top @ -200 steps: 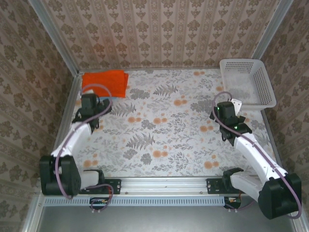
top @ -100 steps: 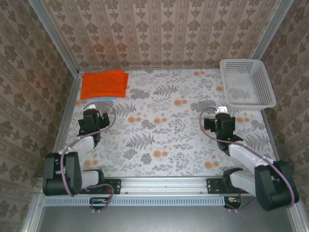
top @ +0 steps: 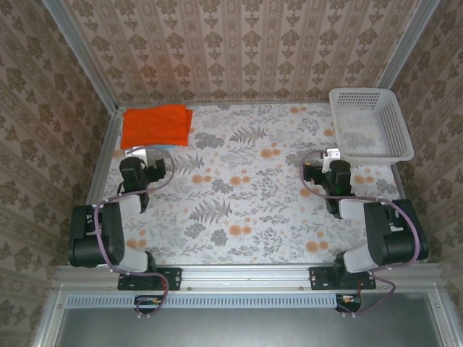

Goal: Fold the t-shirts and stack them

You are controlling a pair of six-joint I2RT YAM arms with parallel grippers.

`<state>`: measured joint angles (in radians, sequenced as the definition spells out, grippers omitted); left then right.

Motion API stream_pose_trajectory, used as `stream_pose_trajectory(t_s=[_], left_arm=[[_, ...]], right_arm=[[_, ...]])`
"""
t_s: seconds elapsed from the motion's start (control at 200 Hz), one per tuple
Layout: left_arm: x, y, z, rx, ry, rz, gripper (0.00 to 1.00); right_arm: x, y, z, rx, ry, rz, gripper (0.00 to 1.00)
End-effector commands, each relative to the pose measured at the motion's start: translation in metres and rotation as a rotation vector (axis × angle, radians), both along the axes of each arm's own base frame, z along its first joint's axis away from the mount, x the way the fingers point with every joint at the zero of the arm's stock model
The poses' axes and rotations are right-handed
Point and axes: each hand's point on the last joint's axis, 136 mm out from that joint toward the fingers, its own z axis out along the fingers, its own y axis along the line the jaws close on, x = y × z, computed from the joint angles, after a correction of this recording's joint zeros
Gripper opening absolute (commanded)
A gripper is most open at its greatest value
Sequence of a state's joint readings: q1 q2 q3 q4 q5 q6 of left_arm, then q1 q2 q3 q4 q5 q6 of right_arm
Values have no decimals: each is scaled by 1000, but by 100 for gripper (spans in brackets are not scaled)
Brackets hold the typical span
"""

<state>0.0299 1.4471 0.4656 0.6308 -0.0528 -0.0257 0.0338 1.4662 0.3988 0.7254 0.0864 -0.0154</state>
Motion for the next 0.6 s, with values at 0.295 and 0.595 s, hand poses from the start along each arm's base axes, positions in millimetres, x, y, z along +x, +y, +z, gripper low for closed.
stream_pose_trajectory(t_s=[0.295,0.595], left_arm=[[1,-22,-6,60,-103,-95,100],[4,-23,-8,52,-68,-110,100]], right_arm=[[-4,17,17,18,-180,77,100],[13,-2,9,76,-84,3,100]])
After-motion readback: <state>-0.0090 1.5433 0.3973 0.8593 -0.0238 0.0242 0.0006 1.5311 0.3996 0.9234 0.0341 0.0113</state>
